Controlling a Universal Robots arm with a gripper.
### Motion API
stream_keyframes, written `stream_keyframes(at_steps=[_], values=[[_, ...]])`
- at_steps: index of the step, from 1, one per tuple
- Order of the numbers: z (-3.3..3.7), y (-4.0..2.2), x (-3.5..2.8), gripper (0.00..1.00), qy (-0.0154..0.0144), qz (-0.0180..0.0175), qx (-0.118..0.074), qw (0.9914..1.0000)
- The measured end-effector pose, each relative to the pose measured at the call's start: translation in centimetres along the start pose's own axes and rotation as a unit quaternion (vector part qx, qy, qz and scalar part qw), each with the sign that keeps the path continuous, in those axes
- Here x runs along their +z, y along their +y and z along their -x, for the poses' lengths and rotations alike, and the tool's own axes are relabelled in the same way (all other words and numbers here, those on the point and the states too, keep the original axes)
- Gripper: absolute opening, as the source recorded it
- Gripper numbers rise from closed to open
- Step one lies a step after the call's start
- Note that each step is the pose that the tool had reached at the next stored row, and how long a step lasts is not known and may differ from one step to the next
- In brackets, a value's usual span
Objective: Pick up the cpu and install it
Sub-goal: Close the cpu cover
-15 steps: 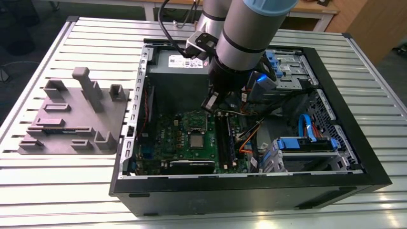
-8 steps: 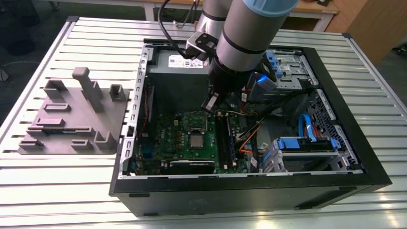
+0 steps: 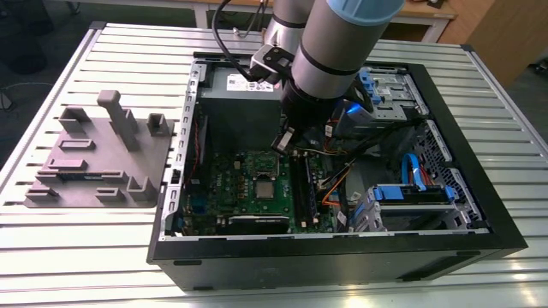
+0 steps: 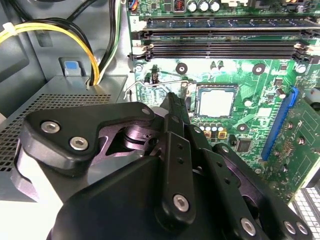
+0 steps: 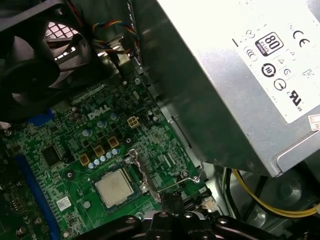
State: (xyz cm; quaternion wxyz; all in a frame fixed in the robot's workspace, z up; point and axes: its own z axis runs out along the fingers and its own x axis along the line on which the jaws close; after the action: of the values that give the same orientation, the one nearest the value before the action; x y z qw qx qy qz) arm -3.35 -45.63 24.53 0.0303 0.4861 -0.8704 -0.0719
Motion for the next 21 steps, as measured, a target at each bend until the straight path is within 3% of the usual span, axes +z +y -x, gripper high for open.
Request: stream_keyframes(at_steps=[21], values=[[-0.95,-0.58,-0.11,0.10,0.0004,-0.0002,0.000,1.00000]])
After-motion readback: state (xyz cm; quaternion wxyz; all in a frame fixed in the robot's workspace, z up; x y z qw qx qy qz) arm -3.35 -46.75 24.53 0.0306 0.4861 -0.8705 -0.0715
